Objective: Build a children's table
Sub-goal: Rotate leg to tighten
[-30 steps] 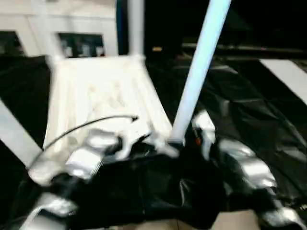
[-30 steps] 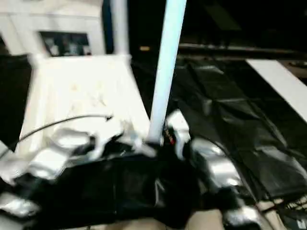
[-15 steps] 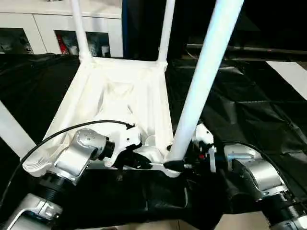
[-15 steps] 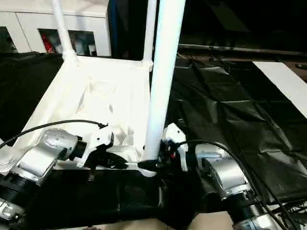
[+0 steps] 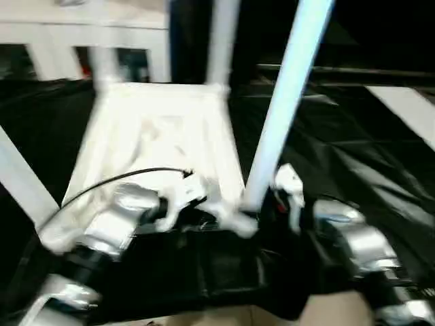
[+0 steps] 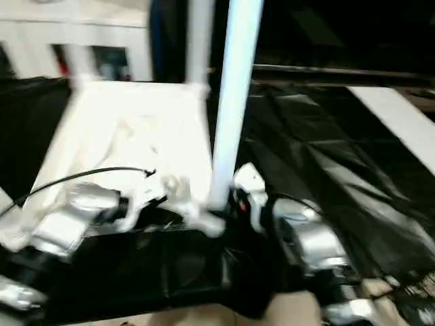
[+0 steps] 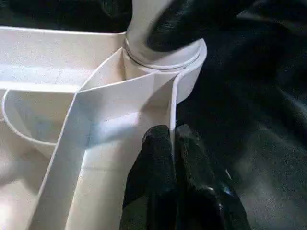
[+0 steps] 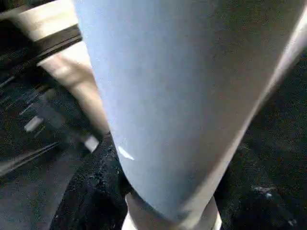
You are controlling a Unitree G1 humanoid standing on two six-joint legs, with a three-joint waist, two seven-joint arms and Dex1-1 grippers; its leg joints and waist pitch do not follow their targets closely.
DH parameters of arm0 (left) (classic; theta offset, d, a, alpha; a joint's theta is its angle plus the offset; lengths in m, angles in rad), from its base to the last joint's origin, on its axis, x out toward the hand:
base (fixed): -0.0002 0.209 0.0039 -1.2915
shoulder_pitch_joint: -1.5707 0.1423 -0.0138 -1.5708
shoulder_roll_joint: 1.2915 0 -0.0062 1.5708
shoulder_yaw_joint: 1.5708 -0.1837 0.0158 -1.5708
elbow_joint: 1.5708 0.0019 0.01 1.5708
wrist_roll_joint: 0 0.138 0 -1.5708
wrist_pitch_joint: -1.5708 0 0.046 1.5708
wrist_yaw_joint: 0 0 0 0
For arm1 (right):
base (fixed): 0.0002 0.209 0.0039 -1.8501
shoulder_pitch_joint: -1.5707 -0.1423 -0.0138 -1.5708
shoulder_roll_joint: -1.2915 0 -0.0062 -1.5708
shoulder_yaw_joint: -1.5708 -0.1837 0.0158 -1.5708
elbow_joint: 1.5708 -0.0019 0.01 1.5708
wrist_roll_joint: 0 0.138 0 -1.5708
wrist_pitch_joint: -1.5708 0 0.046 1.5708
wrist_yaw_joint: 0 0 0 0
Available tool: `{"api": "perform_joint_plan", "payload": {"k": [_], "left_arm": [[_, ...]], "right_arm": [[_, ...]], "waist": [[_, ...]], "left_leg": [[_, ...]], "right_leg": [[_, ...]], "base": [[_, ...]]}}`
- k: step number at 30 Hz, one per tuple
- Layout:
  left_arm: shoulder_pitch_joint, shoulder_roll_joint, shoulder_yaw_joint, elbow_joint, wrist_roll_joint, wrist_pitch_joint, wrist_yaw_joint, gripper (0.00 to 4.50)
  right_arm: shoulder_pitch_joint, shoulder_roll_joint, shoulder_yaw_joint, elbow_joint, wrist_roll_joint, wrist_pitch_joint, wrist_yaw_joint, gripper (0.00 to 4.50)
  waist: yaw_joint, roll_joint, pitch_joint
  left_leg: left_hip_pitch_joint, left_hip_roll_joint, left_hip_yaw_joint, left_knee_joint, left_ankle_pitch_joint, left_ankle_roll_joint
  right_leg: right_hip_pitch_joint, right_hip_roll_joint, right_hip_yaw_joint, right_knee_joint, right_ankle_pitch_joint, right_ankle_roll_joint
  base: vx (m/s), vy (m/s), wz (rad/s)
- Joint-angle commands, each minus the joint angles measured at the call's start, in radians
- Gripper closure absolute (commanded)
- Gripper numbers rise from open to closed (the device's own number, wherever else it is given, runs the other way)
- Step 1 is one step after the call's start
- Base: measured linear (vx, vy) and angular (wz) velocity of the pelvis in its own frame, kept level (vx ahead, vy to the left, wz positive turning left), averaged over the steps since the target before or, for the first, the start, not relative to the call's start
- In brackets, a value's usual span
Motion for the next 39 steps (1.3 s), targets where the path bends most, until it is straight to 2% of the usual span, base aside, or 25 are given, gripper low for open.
{"api": "perform_joint_plan", "payload": {"k": [1, 3, 4, 5, 8, 9, 11, 13, 15, 16, 17, 19, 20, 22, 24, 25, 26, 28, 29, 32, 34, 35, 36, 38, 39], "left_arm": [[-0.011, -0.072, 0.021, 0.028, -0.003, 0.047, 0.119, 4.50], [-0.028, -0.134, 0.025, 0.051, 0.016, 0.071, 0.216, 4.50], [-0.034, -0.151, 0.025, 0.060, 0.021, 0.075, 0.241, 4.50], [-0.042, -0.170, 0.023, 0.072, 0.029, 0.075, 0.267, 4.50], [-0.057, -0.205, 0.018, 0.092, 0.044, 0.077, 0.311, 4.50], [-0.066, -0.224, 0.010, 0.099, 0.052, 0.076, 0.326, 4.50], [-0.076, -0.238, 0.005, 0.105, 0.053, 0.076, 0.332, 4.50], [-0.083, -0.244, 0.002, 0.107, 0.052, 0.076, 0.334, 4.50], [-0.086, -0.245, 0.000, 0.105, 0.053, 0.079, 0.333, 4.50], [-0.086, -0.241, -0.001, 0.103, 0.052, 0.078, 0.327, 4.50], [-0.085, -0.236, -0.003, 0.101, 0.051, 0.074, 0.317, 4.50], [-0.081, -0.212, -0.007, 0.095, 0.042, 0.065, 0.276, 4.50], [-0.070, -0.181, -0.012, 0.084, 0.029, 0.061, 0.216, 4.50], [-0.069, -0.178, -0.013, 0.083, 0.028, 0.061, 0.210, 4.50], [-0.056, -0.140, -0.017, 0.069, 0.010, 0.044, 0.137, 4.50], [-0.052, -0.121, -0.019, 0.064, 0.001, 0.033, 0.099, 4.50], [-0.048, -0.098, -0.023, 0.060, -0.005, 0.014, 0.061, 4.50], [-0.044, -0.071, -0.028, 0.052, -0.014, 0.012, 0.014, 4.50], [-0.031, -0.022, -0.042, 0.035, -0.030, -0.001, -0.073, 4.50], [-0.015, 0.034, -0.059, 0.009, -0.052, -0.011, -0.175, 4.50], [-0.008, 0.062, -0.066, -0.009, -0.067, -0.009, -0.227, 4.50], [-0.005, 0.077, -0.068, -0.024, -0.080, -0.001, -0.259, 4.50], [-0.005, 0.077, -0.068, -0.024, -0.080, -0.001, -0.259, 4.50], [-0.003, 0.105, -0.076, -0.051, -0.111, 0.019, -0.331, 4.50], [-0.004, 0.107, -0.077, -0.052, -0.112, 0.018, -0.336, 4.50]], "right_arm": [[-0.019, 0.069, -0.027, 0.064, 0.010, 0.051, -0.129, 2.52], [-0.053, 0.141, -0.041, 0.130, -0.020, 0.049, -0.280, 2.53], [-0.064, 0.158, -0.044, 0.150, -0.030, 0.048, -0.321, 2.53], [-0.076, 0.177, -0.040, 0.172, -0.042, 0.049, -0.359, 2.53], [-0.098, 0.217, -0.039, 0.208, -0.060, 0.039, -0.401, 2.54], [-0.111, 0.243, -0.030, 0.224, -0.067, 0.026, -0.409, 2.54], [-0.122, 0.256, -0.020, 0.234, -0.069, 0.015, -0.397, 2.54], [-0.131, 0.262, -0.016, 0.243, -0.071, 0.004, -0.391, 2.54], [-0.142, 0.265, -0.024, 0.255, -0.068, 0.000, -0.386, 2.54], [-0.151, 0.261, -0.038, 0.261, -0.055, -0.002, -0.372, 2.19], [-0.154, 0.256, -0.041, 0.258, -0.048, 0.001, -0.355, 1.85], [-0.164, 0.231, -0.052, 0.248, -0.019, 0.011, -0.281, 1.83], [-0.155, 0.185, -0.033, 0.216, -0.005, 0.018, -0.175, 1.63], [-0.154, 0.181, -0.030, 0.213, -0.006, 0.017, -0.168, 1.50], [-0.129, 0.129, -0.001, 0.155, 0.004, 0.024, -0.076, 1.35], [-0.116, 0.102, 0.010, 0.119, 0.014, 0.031, -0.029, 1.35], [-0.099, 0.071, 0.018, 0.075, 0.036, 0.049, 0.024, 1.35], [-0.078, 0.035, 0.031, 0.029, 0.057, 0.058, 0.090, 1.35], [-0.038, -0.038, 0.072, -0.039, 0.067, 0.054, 0.196, 1.35], [0.005, -0.119, 0.115, -0.102, 0.061, 0.042, 0.298, 1.35], [0.022, -0.149, 0.125, -0.123, 0.054, 0.041, 0.334, 1.35], [0.030, -0.164, 0.122, -0.139, 0.061, 0.057, 0.355, 1.35], [0.030, -0.164, 0.122, -0.139, 0.061, 0.057, 0.355, 1.35], [0.046, -0.186, 0.117, -0.171, 0.076, 0.082, 0.388, 1.35], [0.048, -0.188, 0.117, -0.174, 0.077, 0.085, 0.390, 1.35]], "waist": [[0.001, -0.003, -0.046], [-0.013, -0.001, -0.043], [-0.015, -0.007, -0.044], [-0.018, -0.004, -0.043], [-0.018, -0.013, -0.045], [-0.017, -0.008, -0.045], [-0.021, -0.028, -0.046], [-0.017, -0.021, -0.045], [-0.019, -0.026, -0.045], [-0.019, -0.031, -0.045], [-0.018, -0.029, -0.044], [-0.017, -0.035, -0.043], [-0.015, -0.015, -0.043], [-0.016, -0.027, -0.045], [-0.014, -0.019, -0.044], [-0.011, -0.029, -0.043], [0.000, -0.027, -0.045], [-0.001, -0.028, -0.045], [0.013, -0.005, -0.047], [0.016, -0.012, -0.049], [0.022, 0.008, -0.050], [0.021, 0.004, -0.052], [0.021, 0.004, -0.052], [0.024, 0.027, -0.055], [0.020, 0.017, -0.054]], "left_leg": [[0.003, 0.029, -0.016, -0.072, -0.376, -0.030], [0.005, 0.027, -0.016, -0.071, -0.387, -0.031], [0.003, 0.026, -0.017, -0.070, -0.384, -0.033], [0.002, 0.024, -0.020, -0.071, -0.393, -0.036], [0.010, 0.024, -0.017, -0.068, -0.403, -0.021], [0.008, 0.024, -0.017, -0.069, -0.399, -0.017], [0.005, 0.024, -0.015, -0.069, -0.395, -0.010], [0.011, 0.025, -0.015, -0.068, -0.399, -0.006], [0.006, 0.025, -0.016, -0.070, -0.398, -0.006], [0.007, 0.025, -0.016, -0.069, -0.400, -0.004], [0.009, 0.025, -0.016, -0.069, -0.403, -0.005], [0.007, 0.026, -0.016, -0.070, -0.402, 0.000], [0.007, 0.027, -0.018, -0.071, -0.400, -0.003], [0.003, 0.028, -0.015, -0.070, -0.398, 0.004], [0.004, 0.030, -0.014, -0.072, -0.380, 0.007], [0.002, 0.029, -0.013, -0.072, -0.374, 0.013], [0.007, 0.032, -0.011, -0.070, -0.358, 0.023], [0.006, 0.033, -0.009, -0.071, -0.342, 0.024], [0.009, 0.036, -0.012, -0.073, -0.331, 0.018], [0.005, 0.038, -0.006, -0.072, -0.315, 0.027], [0.009, 0.039, -0.007, -0.074, -0.301, 0.019], [0.009, 0.039, -0.005, -0.073, -0.297, 0.017], [0.009, 0.039, -0.005, -0.073, -0.297, 0.017], [0.011, 0.038, -0.005, -0.071, -0.271, 0.012], [0.010, 0.038, -0.004, -0.070, -0.266, 0.016]], "right_leg": [[0.034, -0.052, 0.029, -0.089, -0.544, -0.084], [0.026, -0.049, 0.028, -0.093, -0.556, -0.086], [0.028, -0.050, 0.026, -0.092, -0.563, -0.083], [0.030, -0.050, 0.023, -0.095, -0.591, -0.068], [0.021, -0.048, 0.026, -0.101, -0.580, -0.058], [0.022, -0.048, 0.026, -0.098, -0.570, -0.059], [0.023, -0.047, 0.025, -0.099, -0.566, -0.055], [0.017, -0.050, 0.028, -0.099, -0.570, -0.052], [0.021, -0.049, 0.026, -0.097, -0.568, -0.051], [0.019, -0.051, 0.027, -0.098, -0.578, -0.048], [0.018, -0.051, 0.027, -0.099, -0.583, -0.048], [0.019, -0.052, 0.026, -0.100, -0.585, -0.044], [0.020, -0.053, 0.028, -0.098, -0.568, -0.052], [0.024, -0.049, 0.029, -0.098, -0.541, -0.058], [0.023, -0.051, 0.032, -0.092, -0.505, -0.087], [0.028, -0.048, 0.030, -0.096, -0.509, -0.080], [0.027, -0.051, 0.035, -0.092, -0.487, -0.083], [0.024, -0.049, 0.037, -0.086, -0.460, -0.103], [0.032, -0.050, 0.036, -0.082, -0.428, -0.112], [0.034, -0.044, 0.038, -0.071, -0.337, -0.143], [0.036, -0.043, 0.038, -0.064, -0.284, -0.167], [0.037, -0.040, 0.039, -0.059, -0.234, -0.194], [0.037, -0.040, 0.039, -0.059, -0.234, -0.194], [0.041, -0.041, 0.039, -0.049, -0.166, -0.224], [0.043, -0.037, 0.038, -0.049, -0.137, -0.234]], "base": [[0.000, 0.000, 0.00], [0.000, 0.000, 0.00], [0.000, 0.000, 0.00], [0.000, 0.000, 0.00], [0.000, 0.000, 0.00], [0.000, 0.000, 0.00], [0.000, 0.000, 0.00], [0.000, 0.000, 0.00], [0.000, 0.000, 0.00], [0.000, 0.000, 0.00], [0.000, 0.000, 0.00], [0.000, 0.000, 0.00], [0.000, 0.000, 0.00], [0.000, 0.000, 0.00], [0.000, 0.000, 0.00], [0.000, 0.000, 0.00], [0.000, 0.000, 0.00], [0.000, 0.000, 0.00], [0.000, 0.000, 0.00], [0.000, 0.000, 0.00], [0.000, 0.000, 0.00], [0.000, 0.000, 0.00], [0.000, 0.000, 0.00], [0.000, 0.000, 0.00], [0.000, 0.000, 0.00]]}}
